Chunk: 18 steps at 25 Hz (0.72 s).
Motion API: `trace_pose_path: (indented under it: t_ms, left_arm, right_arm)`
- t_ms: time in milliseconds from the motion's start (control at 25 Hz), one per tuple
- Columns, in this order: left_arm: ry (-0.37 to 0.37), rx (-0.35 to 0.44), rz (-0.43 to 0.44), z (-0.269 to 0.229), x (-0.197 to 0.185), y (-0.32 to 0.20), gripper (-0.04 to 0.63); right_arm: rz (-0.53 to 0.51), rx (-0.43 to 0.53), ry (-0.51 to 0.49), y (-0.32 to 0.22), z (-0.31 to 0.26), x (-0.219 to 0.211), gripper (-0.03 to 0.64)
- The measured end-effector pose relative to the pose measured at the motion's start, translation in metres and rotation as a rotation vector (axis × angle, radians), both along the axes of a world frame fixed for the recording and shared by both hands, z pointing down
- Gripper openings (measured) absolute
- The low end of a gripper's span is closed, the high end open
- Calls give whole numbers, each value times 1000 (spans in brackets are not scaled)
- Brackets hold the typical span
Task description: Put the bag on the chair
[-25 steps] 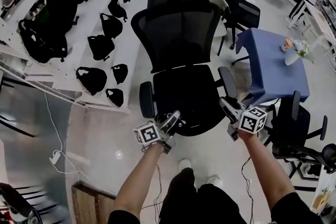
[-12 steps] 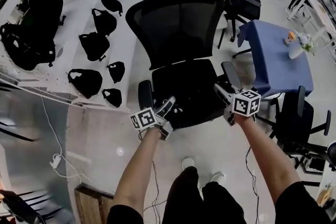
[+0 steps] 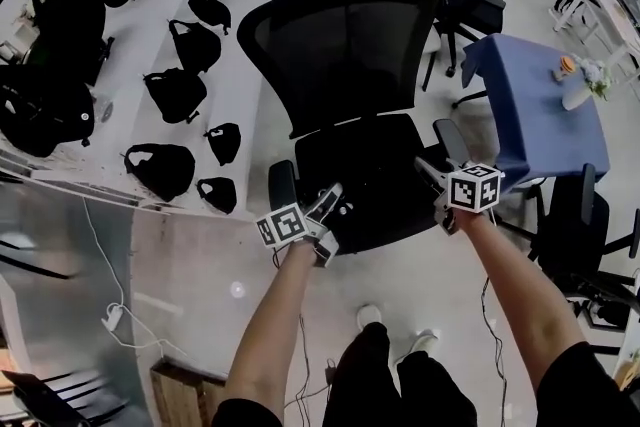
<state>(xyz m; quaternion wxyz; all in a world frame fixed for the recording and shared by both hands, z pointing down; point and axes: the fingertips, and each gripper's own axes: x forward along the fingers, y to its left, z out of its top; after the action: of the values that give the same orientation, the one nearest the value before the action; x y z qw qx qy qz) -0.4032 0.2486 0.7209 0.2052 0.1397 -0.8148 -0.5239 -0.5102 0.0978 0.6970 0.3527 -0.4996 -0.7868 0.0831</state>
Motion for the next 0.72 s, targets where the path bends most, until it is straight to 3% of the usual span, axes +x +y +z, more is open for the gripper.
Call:
trace_pose_path:
  t_ms: [160, 280, 520, 720]
  left_arm:
    - [40, 3, -3, 28, 6, 5, 35]
    - [25, 4, -13, 38, 7, 7, 35]
    - [39, 13, -60, 53, 8, 3, 35]
    - [62, -8, -33, 66, 9, -5, 35]
  right_arm:
    - [-65, 69, 8, -3, 35, 10, 9]
    - [-87, 80, -22, -3, 45, 7, 9]
    - [-35, 96, 25, -2, 60, 6, 9]
    - [37, 48, 113, -1, 70, 14, 9]
